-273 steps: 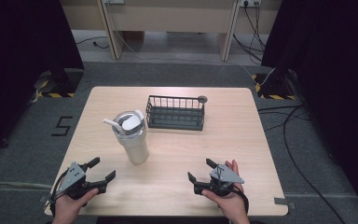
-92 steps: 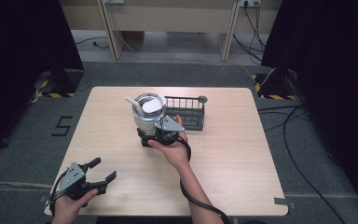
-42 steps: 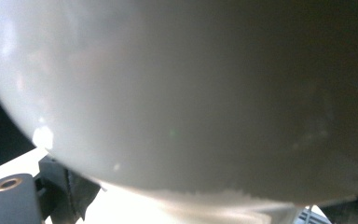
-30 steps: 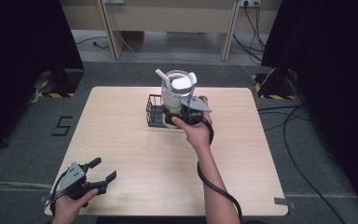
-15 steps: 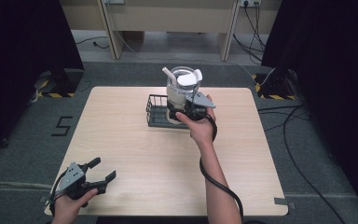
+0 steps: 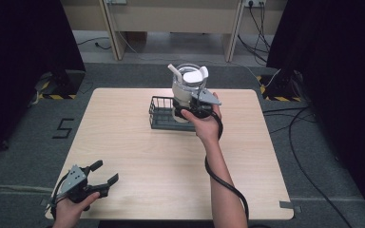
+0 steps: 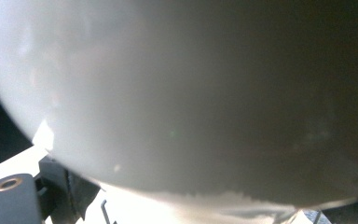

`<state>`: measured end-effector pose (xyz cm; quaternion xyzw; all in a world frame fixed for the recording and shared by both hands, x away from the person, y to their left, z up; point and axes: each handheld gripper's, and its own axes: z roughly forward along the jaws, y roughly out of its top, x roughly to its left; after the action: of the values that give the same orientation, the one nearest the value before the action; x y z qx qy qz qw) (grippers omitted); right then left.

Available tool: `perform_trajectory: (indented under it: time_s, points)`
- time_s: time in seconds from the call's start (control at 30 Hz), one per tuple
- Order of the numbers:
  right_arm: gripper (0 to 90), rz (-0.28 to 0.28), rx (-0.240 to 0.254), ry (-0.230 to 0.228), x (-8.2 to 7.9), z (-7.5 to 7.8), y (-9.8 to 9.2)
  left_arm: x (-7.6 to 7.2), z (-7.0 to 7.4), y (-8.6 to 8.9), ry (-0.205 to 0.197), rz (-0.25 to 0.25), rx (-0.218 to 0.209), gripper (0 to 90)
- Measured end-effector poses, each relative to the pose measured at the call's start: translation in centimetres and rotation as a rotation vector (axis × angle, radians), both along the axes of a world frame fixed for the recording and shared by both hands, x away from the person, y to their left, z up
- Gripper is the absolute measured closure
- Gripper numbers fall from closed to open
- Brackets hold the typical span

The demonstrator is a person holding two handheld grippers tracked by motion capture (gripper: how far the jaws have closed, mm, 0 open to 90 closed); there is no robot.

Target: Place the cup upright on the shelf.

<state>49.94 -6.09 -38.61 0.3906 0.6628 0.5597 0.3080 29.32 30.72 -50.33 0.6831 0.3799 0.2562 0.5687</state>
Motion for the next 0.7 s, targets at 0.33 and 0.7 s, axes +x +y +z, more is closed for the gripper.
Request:
perform_trajectory:
  time_s: [0.33, 0.7]
  points:
    - [11.1, -0.028, 0.001, 0.014, 1.4, 0.6, -0.3, 0.0, 0.0, 0.1, 0.000, 0.002, -0.002, 14.6]
    - [11.1, -0.056, -0.014, 0.033, 3.0, 0.5, -0.6, 0.0, 0.0, 0.1, 0.000, 0.005, -0.003, 14.6]
